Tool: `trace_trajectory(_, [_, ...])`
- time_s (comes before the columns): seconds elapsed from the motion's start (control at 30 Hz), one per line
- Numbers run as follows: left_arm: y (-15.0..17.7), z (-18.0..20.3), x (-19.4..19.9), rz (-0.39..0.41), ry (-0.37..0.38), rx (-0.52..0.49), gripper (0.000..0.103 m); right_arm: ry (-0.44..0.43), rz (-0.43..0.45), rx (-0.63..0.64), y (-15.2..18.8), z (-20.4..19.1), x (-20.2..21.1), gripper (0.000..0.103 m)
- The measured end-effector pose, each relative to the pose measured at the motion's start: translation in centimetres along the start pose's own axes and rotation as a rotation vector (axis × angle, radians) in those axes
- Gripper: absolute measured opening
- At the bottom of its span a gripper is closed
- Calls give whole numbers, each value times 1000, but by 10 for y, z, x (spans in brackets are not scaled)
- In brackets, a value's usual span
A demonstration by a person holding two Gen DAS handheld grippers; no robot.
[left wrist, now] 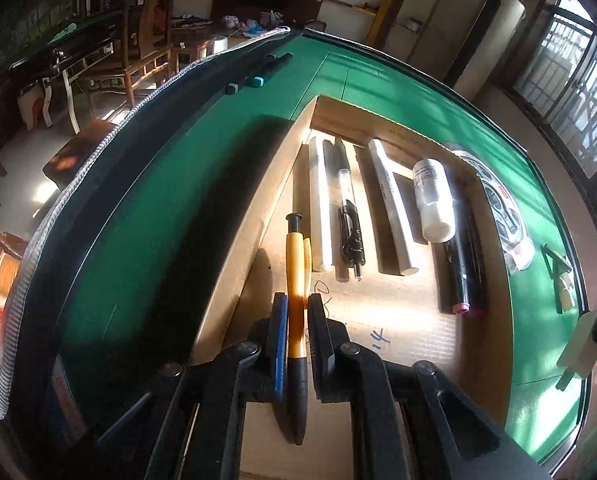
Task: Organize rigid objects
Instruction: 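Carry the yellow pen and charger into the box and open both tools, then withdraw both tools and move the right tool to the white dropper bottle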
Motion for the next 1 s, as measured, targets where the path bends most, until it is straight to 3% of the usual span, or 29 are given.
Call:
trace_trajectory(0.1, [-6,-2,-4,2,-32,0,10,-47,-51,37,-3,-38,-26,47])
trace_trajectory(0.2, [-9,-1,10,51,17,8,10,-92,-110,60,-4,-72,-57,47])
trace_trajectory(0.3, [-4,-3,36,109,26,3,26,-92,-167,95,2,-103,-91,47])
trace_trajectory(0.37, [2,-8,57,162,25,13,47,-68,-189,122,4,-120,-110,47])
trace_trajectory(0.43, [11,-13,78,208,27,20,50,-52,-195,155,6,-136,-124,47])
trace_trajectory(0.53, [26,-20,106,279,45,37,62,-6,-199,212,7,-157,-139,46])
trace_trajectory(0.63, [34,-29,123,342,54,67,65,11,-209,237,8,-172,-154,48])
trace_trajectory(0.73, [41,-35,134,379,87,117,68,-29,-175,185,0,-176,-153,49])
trace_trajectory(0.87, [52,-35,138,401,97,140,69,-110,-89,141,-14,-159,-116,50])
trace_trajectory(0.93, [56,-26,141,420,95,112,69,-94,-25,149,-14,-137,-91,58])
trace_trajectory(1.0, [59,-11,141,431,107,68,71,-47,29,150,-10,-104,-68,59])
Point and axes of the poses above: each gripper's, at about its wrist camera, not at the fingertips, and x roughly against the way its jaws point, z to its right, y to its underside, the point moved 5 cm from there along -x, roughly the way its jaws point, and after that the axes turned 11 degrees about y, right-handed, at the moved point
